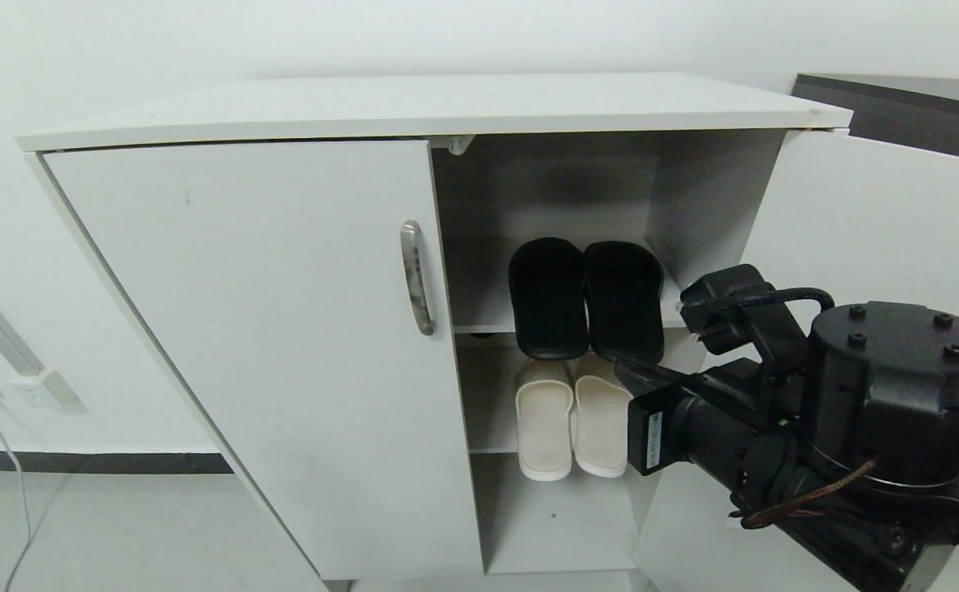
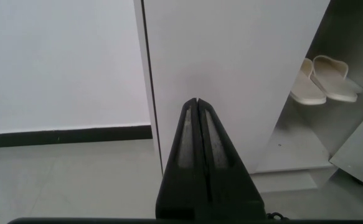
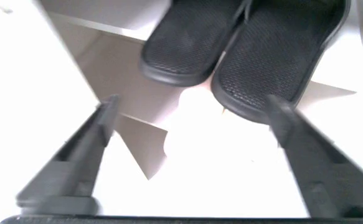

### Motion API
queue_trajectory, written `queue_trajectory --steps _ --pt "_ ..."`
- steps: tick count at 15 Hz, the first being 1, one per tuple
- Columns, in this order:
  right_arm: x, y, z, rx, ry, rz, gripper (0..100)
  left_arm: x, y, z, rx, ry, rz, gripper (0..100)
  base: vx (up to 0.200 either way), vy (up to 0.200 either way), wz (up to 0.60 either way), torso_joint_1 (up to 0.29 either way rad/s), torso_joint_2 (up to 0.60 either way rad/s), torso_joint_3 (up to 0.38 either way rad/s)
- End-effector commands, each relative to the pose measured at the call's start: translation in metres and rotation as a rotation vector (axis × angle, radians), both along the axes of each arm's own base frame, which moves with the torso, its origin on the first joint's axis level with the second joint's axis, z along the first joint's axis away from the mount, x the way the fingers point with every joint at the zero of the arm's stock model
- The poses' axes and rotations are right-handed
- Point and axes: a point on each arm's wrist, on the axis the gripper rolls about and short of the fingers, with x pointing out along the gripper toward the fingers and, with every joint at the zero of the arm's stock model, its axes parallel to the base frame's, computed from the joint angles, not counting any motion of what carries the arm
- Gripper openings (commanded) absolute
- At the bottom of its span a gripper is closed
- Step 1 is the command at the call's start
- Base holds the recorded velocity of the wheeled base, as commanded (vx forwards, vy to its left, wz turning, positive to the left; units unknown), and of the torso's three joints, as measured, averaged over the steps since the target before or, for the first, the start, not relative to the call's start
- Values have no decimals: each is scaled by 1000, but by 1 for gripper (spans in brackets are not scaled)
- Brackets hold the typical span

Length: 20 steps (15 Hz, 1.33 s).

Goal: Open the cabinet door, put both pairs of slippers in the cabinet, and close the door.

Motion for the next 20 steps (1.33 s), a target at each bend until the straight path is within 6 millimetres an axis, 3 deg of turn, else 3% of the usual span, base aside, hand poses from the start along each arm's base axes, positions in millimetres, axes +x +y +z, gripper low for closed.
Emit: queue_trajectory --steps 1,3,20 --pt "-2 1 -1 -6 3 9 0 0 0 0 0 1 -1 0 0 0 0 0 0 0" --pt "-3 2 -2 -7 4 14 0 0 0 0 1 1 1 0 0 0 0 0 0 0" --pt "4 5 -17 -49 37 -2 0 0 0 0 0 1 1 0 -200 0 0 3 2 3"
